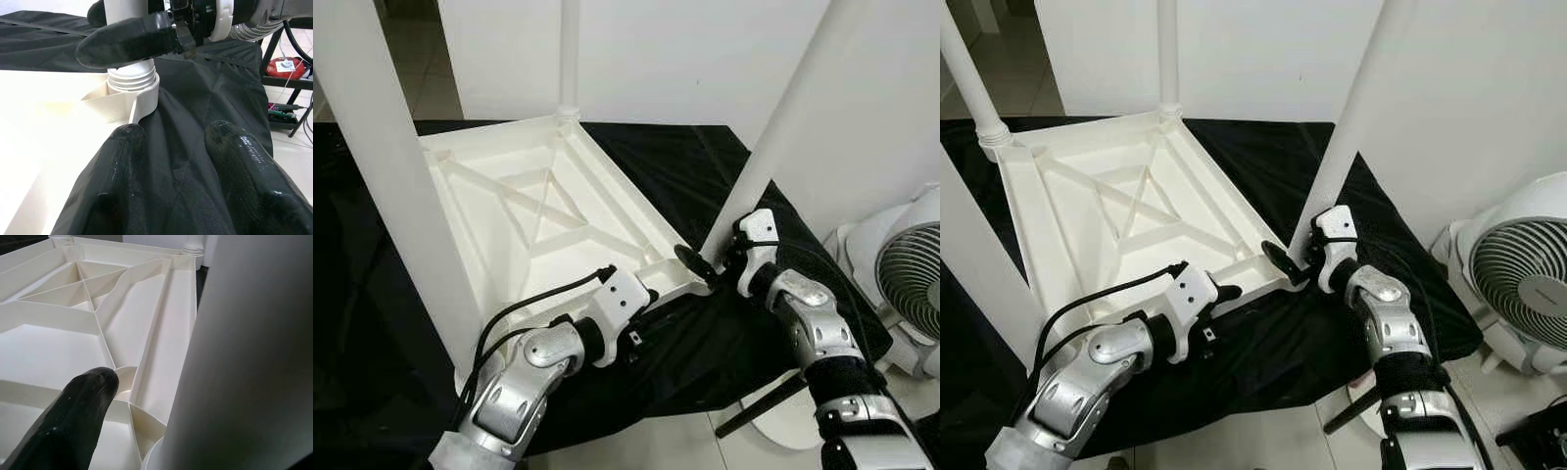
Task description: Building children table
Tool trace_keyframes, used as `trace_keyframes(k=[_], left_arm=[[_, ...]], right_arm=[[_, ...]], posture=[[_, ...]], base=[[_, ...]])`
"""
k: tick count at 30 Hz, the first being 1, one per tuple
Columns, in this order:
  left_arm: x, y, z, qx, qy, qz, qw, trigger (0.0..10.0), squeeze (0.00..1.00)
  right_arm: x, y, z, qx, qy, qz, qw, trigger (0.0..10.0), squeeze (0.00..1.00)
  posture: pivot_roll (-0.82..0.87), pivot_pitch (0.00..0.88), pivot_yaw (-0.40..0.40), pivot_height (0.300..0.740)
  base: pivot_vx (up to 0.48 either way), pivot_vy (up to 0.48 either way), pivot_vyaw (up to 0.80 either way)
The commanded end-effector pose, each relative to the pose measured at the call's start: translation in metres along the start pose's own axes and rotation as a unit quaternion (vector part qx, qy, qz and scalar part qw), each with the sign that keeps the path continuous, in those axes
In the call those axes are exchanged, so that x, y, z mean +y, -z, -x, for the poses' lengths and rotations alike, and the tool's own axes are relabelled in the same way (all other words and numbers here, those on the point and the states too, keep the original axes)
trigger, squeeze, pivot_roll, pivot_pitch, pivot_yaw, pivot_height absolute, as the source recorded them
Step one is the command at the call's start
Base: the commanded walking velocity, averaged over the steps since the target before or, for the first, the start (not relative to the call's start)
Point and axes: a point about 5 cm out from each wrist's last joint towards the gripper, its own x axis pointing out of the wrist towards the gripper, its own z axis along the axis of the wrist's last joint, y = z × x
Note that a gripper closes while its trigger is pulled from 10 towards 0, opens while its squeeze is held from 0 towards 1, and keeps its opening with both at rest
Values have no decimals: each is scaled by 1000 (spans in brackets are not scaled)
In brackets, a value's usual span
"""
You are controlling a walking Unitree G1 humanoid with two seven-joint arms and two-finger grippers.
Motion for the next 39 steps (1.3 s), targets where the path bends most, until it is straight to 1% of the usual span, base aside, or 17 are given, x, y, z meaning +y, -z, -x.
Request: trace_keyframes(k=[1,7,8,9,10,11,12,23,26,27,28,30,31,33,34,38,39], left_arm=[[2,-2,0,1,-8,-3,1000,10000,0],[3,-2,1,2,-12,-2,1000,10000,0],[4,-1,2,3,-12,-3,1000,10000,0],[4,-1,2,3,-12,-3,1000,10000,0],[4,-1,1,5,-12,-5,1000,10000,0],[4,-1,1,5,-12,-5,1000,10000,0],[4,-1,1,5,-12,-7,1000,10000,0],[6,-1,-1,7,-21,-21,1000,10000,0],[6,0,-2,5,-28,-23,999,10000,0],[6,0,-2,5,-28,-23,999,10000,0],[7,0,-2,4,-31,-23,999,10000,0],[7,0,-2,3,-33,-22,999,10000,0],[7,0,-2,2,-35,-20,999,10000,0],[6,1,-3,2,-37,-15,999,10000,0],[6,1,-3,2,-37,-15,999,10000,0],[5,1,-3,2,-37,-14,999,10000,0],[5,1,-3,2,-37,-14,999,10000,0]], right_arm=[[13,14,-8,41,-46,2,998,10000,0],[11,25,-7,70,-57,-9,996,10000,0],[10,29,-7,80,-53,-20,995,9451,0],[10,29,-7,80,-53,-20,995,9451,0],[8,32,-6,85,-51,-24,995,549,0],[8,32,-6,85,-51,-24,995,549,0],[7,33,-6,80,-53,-34,995,0,0],[9,41,-2,70,-38,-53,995,0,0],[10,45,-3,65,23,-52,996,0,0],[10,45,-3,65,23,-52,996,0,0],[9,46,-4,67,57,-52,995,275,0],[8,47,-5,70,79,-52,993,275,0],[9,49,-5,72,95,-58,991,10000,0],[14,49,-8,69,129,-71,987,10000,0],[14,49,-8,69,129,-71,987,10000,0],[21,46,-9,59,213,-99,970,10000,0],[21,46,-9,59,213,-99,970,10000,0]], posture=[[131,0,-93,740],[136,0,-92,740],[135,0,-92,740],[135,0,-92,740],[135,0,-91,740],[135,0,-91,740],[134,0,-88,740],[127,0,-88,740],[126,0,-95,740],[126,0,-95,740],[125,0,-98,740],[125,0,-98,740],[125,0,-103,740],[123,0,-105,740],[123,0,-105,740],[117,0,-109,740],[117,0,-109,740]], base=[[0,0,0],[0,0,0],[0,0,0],[0,0,0],[0,0,0],[0,0,0],[0,0,0],[0,0,0],[0,0,0],[0,0,0],[0,0,0],[0,0,0],[0,0,0],[0,0,0],[0,0,0],[0,0,0],[0,0,0]])
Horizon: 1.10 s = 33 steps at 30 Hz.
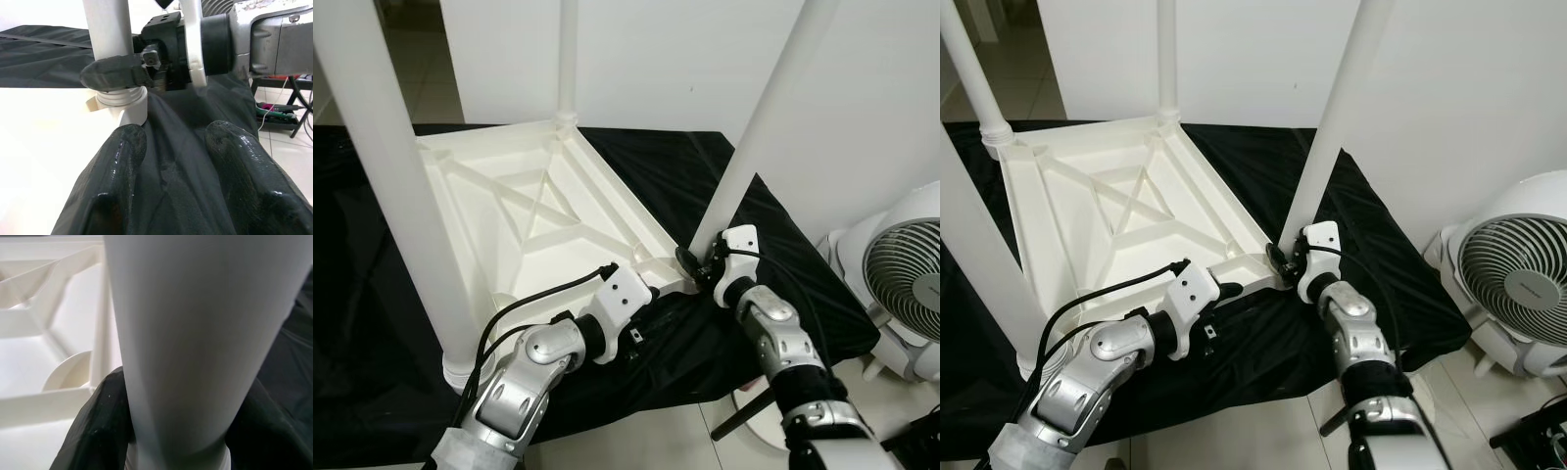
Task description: Building children table
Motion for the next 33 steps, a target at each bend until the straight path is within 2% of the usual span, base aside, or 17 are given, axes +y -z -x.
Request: trace_keyframes(k=[1,2,3,4,5,6,7,9,12,14,18,19,27,30,31,32,33], left_arm=[[2,2,-1,2,-30,-3,1000,10000,0],[2,2,-1,2,-30,-3,1000,10000,0],[2,2,-2,1,-29,-5,1000,10000,0],[2,2,-2,1,-29,-5,1000,10000,0],[2,2,-2,1,-29,-5,1000,10000,0],[1,2,-2,1,-28,-5,1000,10000,0],[1,3,-3,1,-27,-5,1000,10000,0],[1,3,-3,1,-27,-5,1000,10000,0],[0,2,-3,-1,-24,-2,1000,10000,0],[0,2,-3,-2,-24,-2,1000,10000,0],[-1,2,-3,-1,-23,-1,1000,10000,0],[-1,2,-3,-1,-23,-1,1000,10000,0],[-1,3,-2,0,-22,0,1000,10000,0],[0,2,0,1,-21,-1,1000,10000,0],[0,2,0,1,-21,-1,1000,10000,0],[0,2,0,1,-20,-1,1000,10000,0],[1,2,1,1,-20,-1,1000,10000,0]], right_arm=[[-2,16,6,39,44,-5,998,10000,0],[-2,16,6,39,44,-5,998,10000,0],[0,15,11,28,110,-25,993,10000,0],[0,15,13,25,134,-32,990,10000,0],[0,15,13,25,134,-32,990,10000,0],[2,15,17,20,198,-52,979,10000,0],[5,14,18,18,211,-58,976,10000,0],[8,14,19,17,219,-61,974,10000,0],[22,10,18,10,199,-56,978,10000,0],[22,8,18,7,198,-53,979,10000,0],[13,4,21,3,210,-46,977,10000,0],[10,3,23,1,215,-48,976,10000,1000],[10,-6,25,-22,181,-53,982,10000,1000],[8,-13,22,-29,104,-40,993,10000,1000],[8,-13,22,-29,104,-40,993,10000,1000],[7,-15,21,-28,77,-30,996,10000,1000],[6,-18,19,-29,44,-19,998,10000,0]], posture=[[117,0,-109,740],[117,0,-109,740],[114,0,-112,740],[114,0,-112,740],[114,0,-112,740],[110,0,-112,740],[110,0,-113,740],[110,0,-113,740],[98,0,-115,740],[97,0,-115,740],[92,0,-116,740],[91,0,-116,740],[90,0,-109,740],[91,0,-101,740],[91,0,-101,740],[93,0,-97,740],[96,0,-93,740]], base=[[0,0,0],[0,0,0],[0,0,0],[0,0,0],[0,0,0],[0,0,0],[0,0,0],[0,0,0],[0,0,0],[0,0,0],[0,0,0],[0,0,0],[0,0,0],[0,0,0],[0,0,0],[0,0,0],[0,0,0]])
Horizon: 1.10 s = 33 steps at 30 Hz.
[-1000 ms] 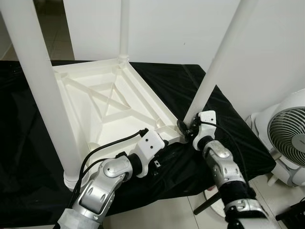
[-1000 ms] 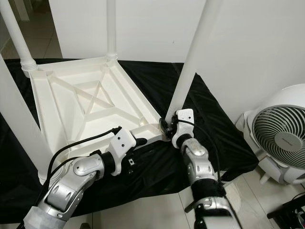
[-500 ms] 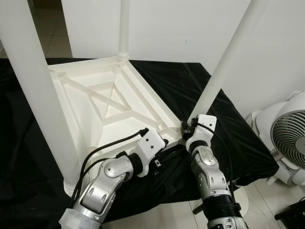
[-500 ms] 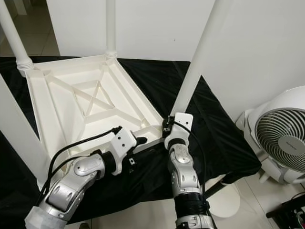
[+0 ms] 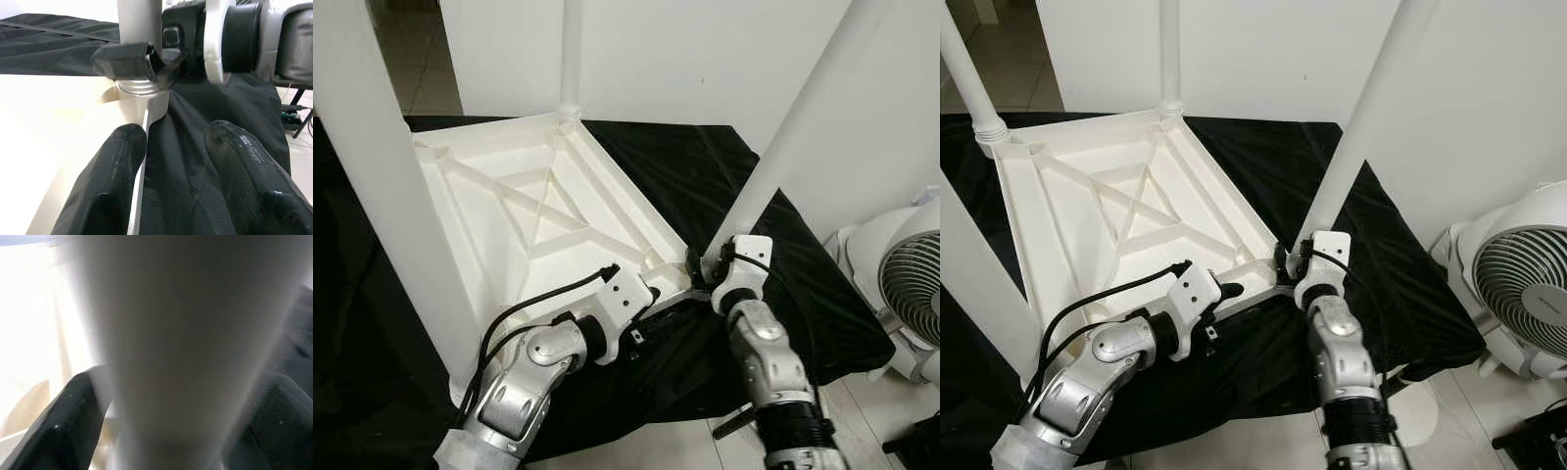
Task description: Building children table
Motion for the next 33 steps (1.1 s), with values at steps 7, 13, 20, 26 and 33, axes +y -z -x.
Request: trace_keyframes(k=[7,13,20,26,33], left_arm=[[2,1,4,6,-17,1,1000,10000,0],[4,0,3,6,-17,0,1000,10000,0],[7,-2,3,5,-20,-2,1000,10000,0],[8,-2,4,4,-21,-2,1000,10000,0],[6,-3,3,3,-19,0,1000,10000,0]], right_arm=[[3,-12,-6,-7,-151,51,987,10000,0],[11,-14,-11,2,-252,86,964,10000,0],[11,-8,-15,26,-313,117,942,10000,0],[3,-2,-16,50,-319,108,940,157,0],[-4,5,-10,69,-324,93,939,0,0]], posture=[[103,0,-79,740],[112,0,-69,740],[121,0,-70,740],[122,0,-71,740],[113,0,-64,740]], base=[[0,0,0],[0,0,0],[0,0,0],[0,0,0],[0,0,0]])
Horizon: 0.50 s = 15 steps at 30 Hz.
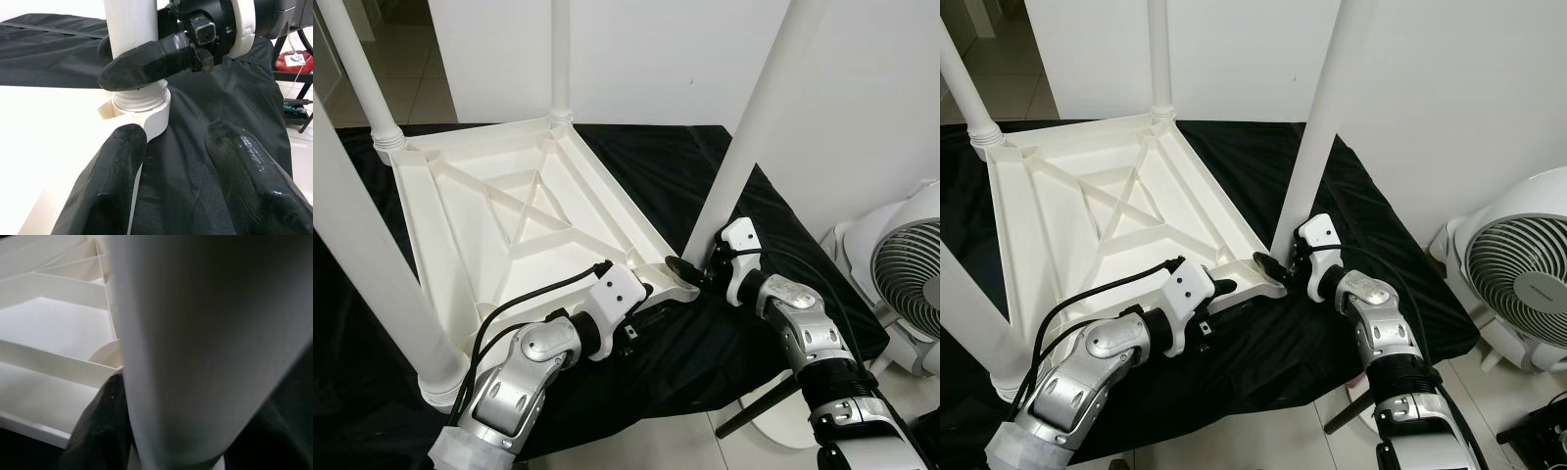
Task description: Building children table
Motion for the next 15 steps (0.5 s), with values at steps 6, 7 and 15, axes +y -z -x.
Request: trace_keyframes(k=[6,7,15], left_arm=[[-2,-3,0,-4,-6,1,1000,10000,0],[-2,-3,0,-4,-5,1,1000,10000,0],[-5,-2,-1,-3,-4,6,1000,10000,0]], right_arm=[[9,16,-1,23,5,-23,999,0,0],[10,17,-1,23,14,-25,999,0,0],[10,18,-3,19,125,-49,991,0,0]], posture=[[111,0,-64,740],[111,0,-64,740],[112,0,-80,740]], base=[[0,0,0],[0,0,0],[0,0,0]])
